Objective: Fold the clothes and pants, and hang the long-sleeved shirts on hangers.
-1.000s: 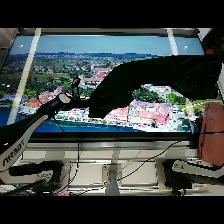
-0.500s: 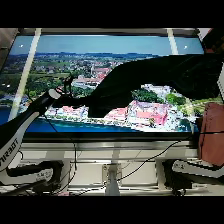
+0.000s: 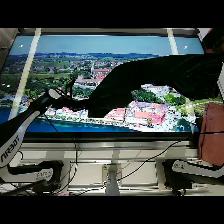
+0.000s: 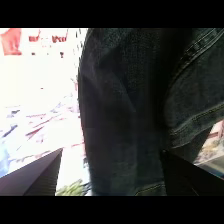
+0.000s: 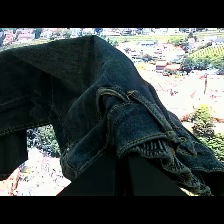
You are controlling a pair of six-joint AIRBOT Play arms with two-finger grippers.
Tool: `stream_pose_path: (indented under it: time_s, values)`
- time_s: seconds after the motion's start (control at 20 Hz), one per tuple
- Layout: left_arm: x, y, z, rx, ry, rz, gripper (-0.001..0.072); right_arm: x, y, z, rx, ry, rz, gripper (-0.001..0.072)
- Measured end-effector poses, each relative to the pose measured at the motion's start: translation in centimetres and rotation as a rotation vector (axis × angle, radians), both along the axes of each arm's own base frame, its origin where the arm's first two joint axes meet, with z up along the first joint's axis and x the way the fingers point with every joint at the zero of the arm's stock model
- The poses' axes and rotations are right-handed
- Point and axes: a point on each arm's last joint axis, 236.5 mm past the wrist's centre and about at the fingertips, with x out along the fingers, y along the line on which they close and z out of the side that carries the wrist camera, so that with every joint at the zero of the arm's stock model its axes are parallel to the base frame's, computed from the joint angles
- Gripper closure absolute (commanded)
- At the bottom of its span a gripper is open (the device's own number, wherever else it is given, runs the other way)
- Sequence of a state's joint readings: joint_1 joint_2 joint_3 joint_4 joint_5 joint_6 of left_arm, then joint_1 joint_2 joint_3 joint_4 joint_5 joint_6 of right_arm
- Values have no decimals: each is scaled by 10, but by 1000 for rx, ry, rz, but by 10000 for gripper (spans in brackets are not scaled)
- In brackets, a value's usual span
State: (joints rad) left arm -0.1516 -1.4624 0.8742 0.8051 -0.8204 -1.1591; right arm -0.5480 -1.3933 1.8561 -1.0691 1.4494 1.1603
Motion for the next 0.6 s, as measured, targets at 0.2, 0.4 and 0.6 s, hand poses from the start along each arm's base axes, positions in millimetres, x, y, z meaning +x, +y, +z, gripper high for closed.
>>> stream_pose_path:
  time_s: [0.2,0.4,0.6]
  values:
    - [-2,-10,-8,-13,17,-2,14,0,0,0,0,0,0,678]
    - [2,-20,-12,-4,-15,-5,303,0,0,0,1,0,1,677]
    - [15,-29,-14,19,-85,9,671,2,6,3,24,-15,13,677]
